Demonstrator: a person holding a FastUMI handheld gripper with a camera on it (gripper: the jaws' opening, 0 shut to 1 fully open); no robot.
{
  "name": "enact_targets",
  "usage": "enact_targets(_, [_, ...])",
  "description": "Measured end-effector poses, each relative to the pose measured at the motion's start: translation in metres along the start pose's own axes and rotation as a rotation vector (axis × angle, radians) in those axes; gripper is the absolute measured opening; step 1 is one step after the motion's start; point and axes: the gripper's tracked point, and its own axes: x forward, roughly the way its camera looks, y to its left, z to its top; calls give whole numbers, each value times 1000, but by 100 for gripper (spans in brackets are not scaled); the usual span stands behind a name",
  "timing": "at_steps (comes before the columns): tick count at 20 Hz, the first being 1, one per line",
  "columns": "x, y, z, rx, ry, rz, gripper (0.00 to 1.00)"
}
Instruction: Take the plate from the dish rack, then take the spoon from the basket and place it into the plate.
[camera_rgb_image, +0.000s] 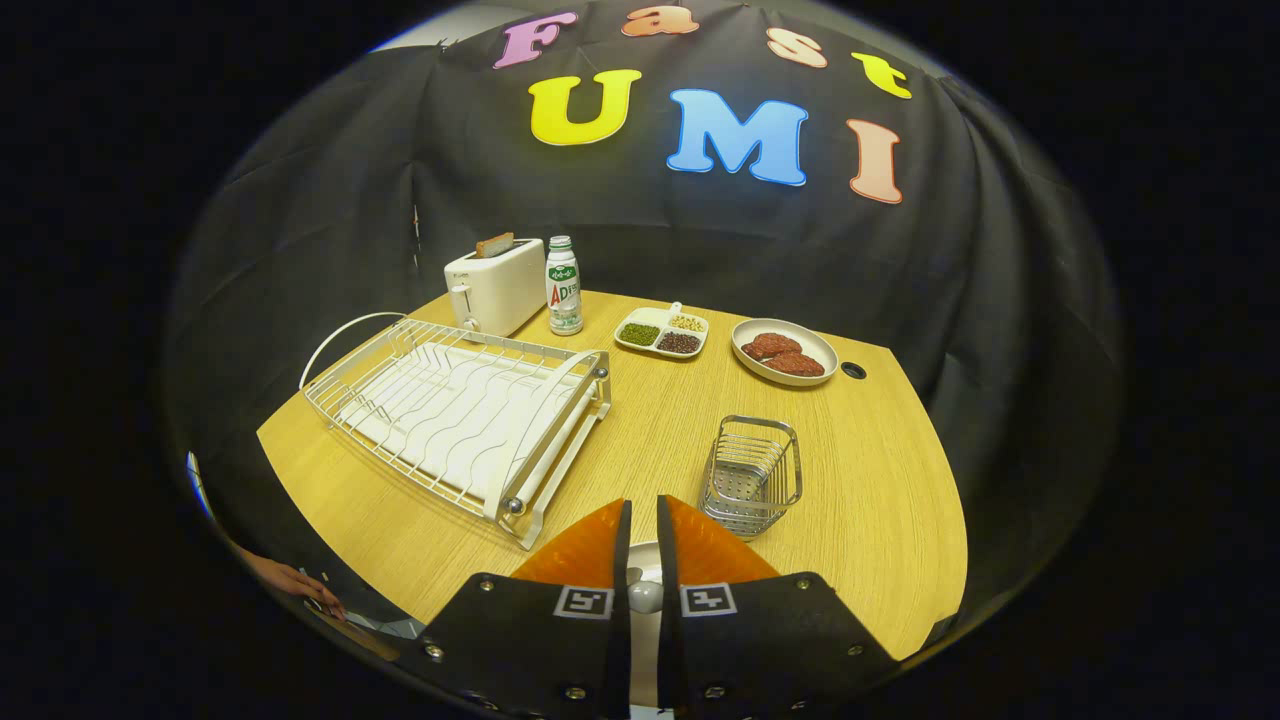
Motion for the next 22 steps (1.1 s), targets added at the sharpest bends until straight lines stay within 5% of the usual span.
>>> enact_targets(9, [-12, -19, 15, -15, -52, -5, 26])
enact_targets(18, [-127, -123, 130, 129, -537, -218, 29])
enact_targets(20, [-156, -149, 140, 149, -616, -268, 95])
enact_targets(22, [-165, -174, 140, 168, -678, -298, 95])
